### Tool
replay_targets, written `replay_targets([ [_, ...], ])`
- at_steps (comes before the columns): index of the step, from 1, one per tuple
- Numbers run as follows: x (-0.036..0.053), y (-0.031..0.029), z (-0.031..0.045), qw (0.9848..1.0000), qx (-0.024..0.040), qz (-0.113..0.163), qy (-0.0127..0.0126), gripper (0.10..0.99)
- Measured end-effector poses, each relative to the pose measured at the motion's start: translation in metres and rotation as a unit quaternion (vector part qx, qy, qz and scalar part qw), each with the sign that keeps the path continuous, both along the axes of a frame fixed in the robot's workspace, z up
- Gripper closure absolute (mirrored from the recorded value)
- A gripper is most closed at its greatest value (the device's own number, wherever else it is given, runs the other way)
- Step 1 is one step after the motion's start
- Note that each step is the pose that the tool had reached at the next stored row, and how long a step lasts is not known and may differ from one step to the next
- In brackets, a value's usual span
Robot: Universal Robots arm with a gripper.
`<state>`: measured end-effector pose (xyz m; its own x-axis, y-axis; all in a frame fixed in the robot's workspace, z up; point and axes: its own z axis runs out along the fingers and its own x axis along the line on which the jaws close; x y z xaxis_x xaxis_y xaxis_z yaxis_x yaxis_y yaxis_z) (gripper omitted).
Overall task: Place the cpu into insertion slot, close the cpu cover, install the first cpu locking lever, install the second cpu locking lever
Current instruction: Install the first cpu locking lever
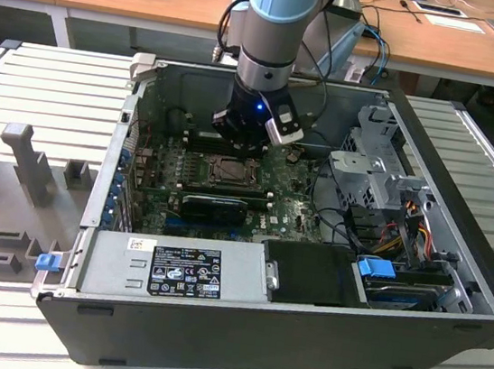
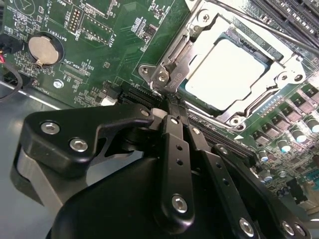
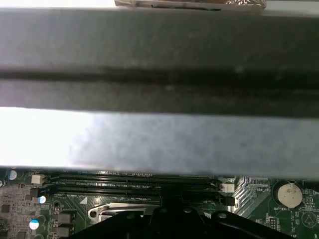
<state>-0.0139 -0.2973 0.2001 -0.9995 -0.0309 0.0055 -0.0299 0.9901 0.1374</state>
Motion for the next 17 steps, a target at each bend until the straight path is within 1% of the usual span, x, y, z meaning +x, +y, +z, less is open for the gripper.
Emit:
replay_targets([
  [2, 0.0001, 0.0001, 0.0000, 1.0000, 0.0007, 0.000, 0.0000, 0.980],
  [4, 0.0003, 0.0002, 0.0021, 1.0000, 0.0011, 0.000, -0.0002, 0.980],
  [6, 0.0003, 0.0001, 0.0077, 1.0000, 0.0009, 0.000, -0.0001, 0.980],
  [7, 0.0002, 0.0001, 0.0125, 1.0000, 0.0009, 0.000, -0.0001, 0.980],
  [8, 0.0002, 0.0001, 0.0156, 1.0000, 0.0007, 0.000, 0.0000, 0.980],
  [9, 0.0003, 0.0000, 0.0165, 1.0000, 0.0009, 0.000, -0.0001, 0.980],
  [17, 0.0002, -0.0055, 0.0166, 1.0000, 0.0008, 0.000, -0.0001, 0.980],
])
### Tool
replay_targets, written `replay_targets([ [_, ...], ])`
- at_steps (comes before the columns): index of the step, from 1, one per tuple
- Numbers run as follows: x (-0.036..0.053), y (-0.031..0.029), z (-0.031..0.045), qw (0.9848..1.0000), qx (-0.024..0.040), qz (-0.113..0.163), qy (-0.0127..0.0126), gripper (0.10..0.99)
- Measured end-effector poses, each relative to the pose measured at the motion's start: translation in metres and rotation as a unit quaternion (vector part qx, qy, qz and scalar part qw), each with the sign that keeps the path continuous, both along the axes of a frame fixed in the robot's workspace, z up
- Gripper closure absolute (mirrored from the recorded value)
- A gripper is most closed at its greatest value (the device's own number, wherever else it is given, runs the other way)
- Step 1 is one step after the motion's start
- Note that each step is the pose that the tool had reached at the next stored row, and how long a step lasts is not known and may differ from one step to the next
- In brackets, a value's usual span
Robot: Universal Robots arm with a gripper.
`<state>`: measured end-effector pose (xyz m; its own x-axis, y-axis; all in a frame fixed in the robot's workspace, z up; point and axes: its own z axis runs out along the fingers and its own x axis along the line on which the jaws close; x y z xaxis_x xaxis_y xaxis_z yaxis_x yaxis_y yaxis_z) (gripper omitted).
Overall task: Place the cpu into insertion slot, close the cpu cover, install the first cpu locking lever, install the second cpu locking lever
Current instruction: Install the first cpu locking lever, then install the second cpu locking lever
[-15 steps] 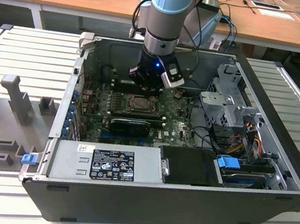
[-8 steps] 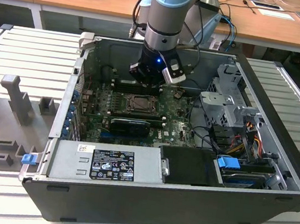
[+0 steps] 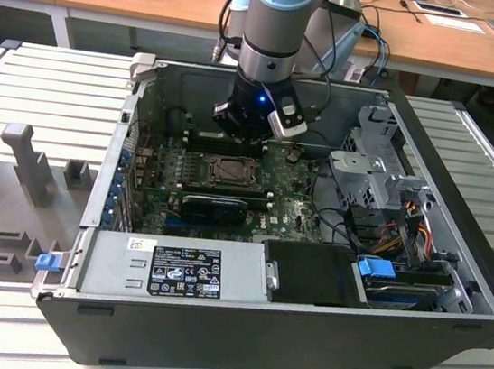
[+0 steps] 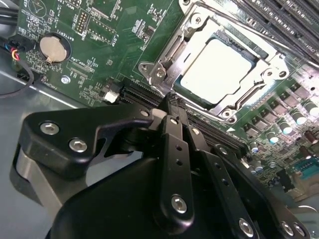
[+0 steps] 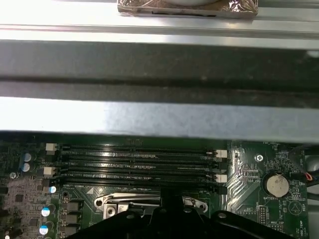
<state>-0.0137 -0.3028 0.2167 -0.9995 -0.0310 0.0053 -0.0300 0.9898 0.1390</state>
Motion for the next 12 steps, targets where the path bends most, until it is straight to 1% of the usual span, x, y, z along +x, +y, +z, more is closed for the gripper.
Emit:
replay_targets([
  [4, 0.0000, -0.0038, 0.0000, 1.0000, 0.0000, 0.000, 0.0000, 0.980],
  [6, 0.0000, -0.0077, 0.0000, 1.0000, 0.0000, 0.000, 0.0000, 0.980],
  [8, 0.0001, -0.0098, 0.0000, 1.0000, 0.0000, 0.000, 0.0000, 0.980],
  [12, 0.0001, -0.0159, 0.0000, 1.0000, 0.0000, 0.000, 0.0000, 0.980],
])
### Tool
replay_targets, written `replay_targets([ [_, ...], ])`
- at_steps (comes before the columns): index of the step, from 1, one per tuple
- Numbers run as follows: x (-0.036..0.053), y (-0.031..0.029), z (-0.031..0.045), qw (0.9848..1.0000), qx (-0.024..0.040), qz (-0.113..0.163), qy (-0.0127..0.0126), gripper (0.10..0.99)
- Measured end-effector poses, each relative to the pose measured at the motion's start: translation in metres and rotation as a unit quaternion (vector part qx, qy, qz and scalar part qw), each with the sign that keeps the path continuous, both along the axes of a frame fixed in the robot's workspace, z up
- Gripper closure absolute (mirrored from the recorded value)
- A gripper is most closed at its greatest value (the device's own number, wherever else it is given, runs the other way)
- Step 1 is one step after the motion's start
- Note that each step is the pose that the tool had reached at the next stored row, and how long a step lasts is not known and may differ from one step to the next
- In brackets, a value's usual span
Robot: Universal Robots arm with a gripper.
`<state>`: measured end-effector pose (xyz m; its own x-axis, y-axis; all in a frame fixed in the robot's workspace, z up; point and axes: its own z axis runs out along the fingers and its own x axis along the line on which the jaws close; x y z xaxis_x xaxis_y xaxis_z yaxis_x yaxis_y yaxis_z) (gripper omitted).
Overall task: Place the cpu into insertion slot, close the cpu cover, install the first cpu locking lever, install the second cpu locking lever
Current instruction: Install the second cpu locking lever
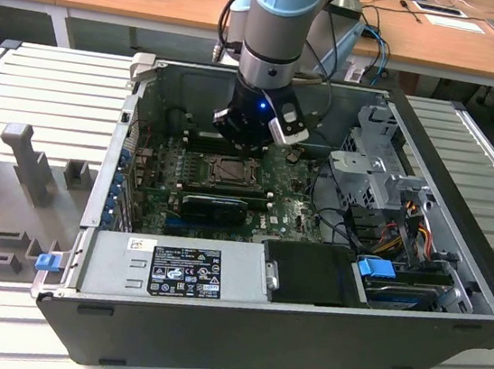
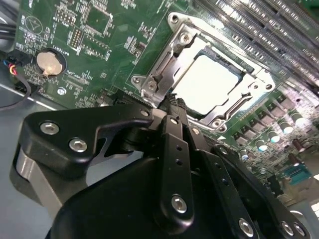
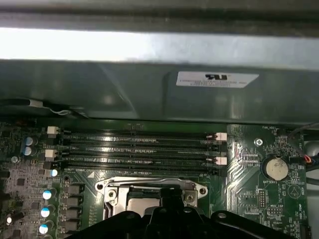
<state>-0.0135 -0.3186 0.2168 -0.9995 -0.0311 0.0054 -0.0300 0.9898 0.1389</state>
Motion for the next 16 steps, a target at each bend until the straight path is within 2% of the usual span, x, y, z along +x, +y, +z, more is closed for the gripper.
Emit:
replay_targets([
  [2, 0.0000, -0.0018, 0.0022, 1.0000, -0.0001, 0.000, 0.0000, 0.980],
  [6, 0.0000, -0.0030, 0.0168, 1.0000, 0.0000, 0.000, 0.0000, 0.980],
  [8, 0.0000, -0.0055, 0.0173, 1.0000, 0.0000, 0.000, 0.0000, 0.980],
  [10, 0.0000, -0.0106, 0.0173, 1.0000, 0.0002, 0.000, 0.0000, 0.980],
  [15, 0.0000, -0.0375, 0.0171, 1.0000, 0.0002, 0.000, 0.0000, 0.980],
  [16, 0.0000, -0.0400, 0.0171, 1.0000, 0.0002, 0.000, 0.0000, 0.980],
])
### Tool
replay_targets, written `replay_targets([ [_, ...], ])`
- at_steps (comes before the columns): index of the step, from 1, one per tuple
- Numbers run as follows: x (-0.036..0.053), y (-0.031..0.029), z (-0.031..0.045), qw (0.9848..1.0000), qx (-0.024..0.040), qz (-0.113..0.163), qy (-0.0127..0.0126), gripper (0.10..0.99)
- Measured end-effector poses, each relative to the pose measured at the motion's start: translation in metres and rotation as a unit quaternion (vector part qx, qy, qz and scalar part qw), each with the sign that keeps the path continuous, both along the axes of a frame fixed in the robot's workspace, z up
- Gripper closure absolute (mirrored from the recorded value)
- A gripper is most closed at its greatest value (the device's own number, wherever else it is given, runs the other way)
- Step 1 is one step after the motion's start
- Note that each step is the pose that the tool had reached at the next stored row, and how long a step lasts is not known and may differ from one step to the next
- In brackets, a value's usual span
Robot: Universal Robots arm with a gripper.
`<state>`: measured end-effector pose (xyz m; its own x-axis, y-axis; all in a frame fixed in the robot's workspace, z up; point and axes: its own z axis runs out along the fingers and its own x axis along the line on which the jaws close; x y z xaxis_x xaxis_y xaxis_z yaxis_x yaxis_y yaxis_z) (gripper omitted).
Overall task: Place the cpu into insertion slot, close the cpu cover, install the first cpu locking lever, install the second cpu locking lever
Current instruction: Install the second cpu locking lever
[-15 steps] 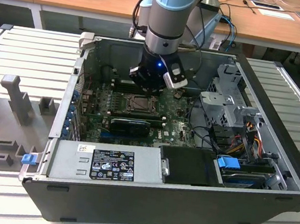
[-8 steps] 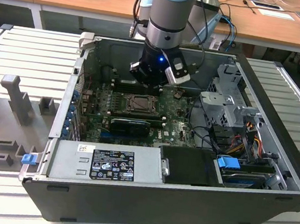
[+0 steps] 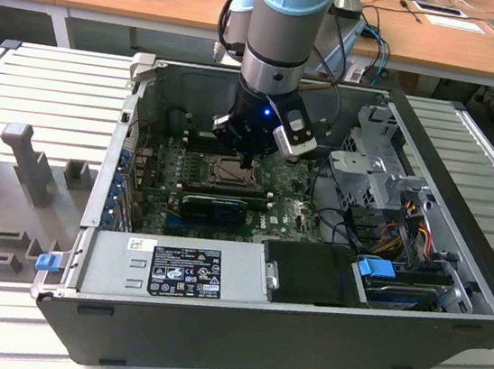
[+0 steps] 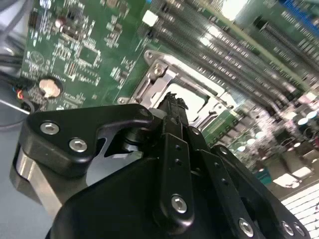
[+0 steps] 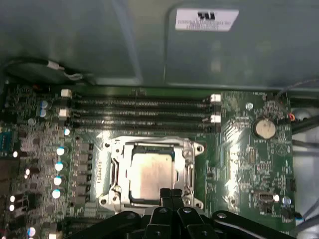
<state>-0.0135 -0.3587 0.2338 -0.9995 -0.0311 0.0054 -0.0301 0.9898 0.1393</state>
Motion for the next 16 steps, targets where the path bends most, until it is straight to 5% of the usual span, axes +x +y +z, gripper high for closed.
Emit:
replay_targets([
  [3, 0.0000, -0.0137, -0.0002, 1.0000, 0.0006, 0.000, 0.0000, 0.980],
  [6, 0.0000, -0.0201, -0.0019, 1.0000, 0.0059, 0.000, 0.0008, 0.980],
  [8, -0.0008, -0.0232, -0.0030, 0.9997, 0.0248, 0.003, 0.0008, 0.980],
  [9, -0.0013, -0.0245, -0.0033, 0.9996, 0.0291, 0.004, 0.0008, 0.980],
  [16, -0.0069, -0.0348, -0.0037, 0.9995, 0.0311, 0.007, 0.0009, 0.980],
])
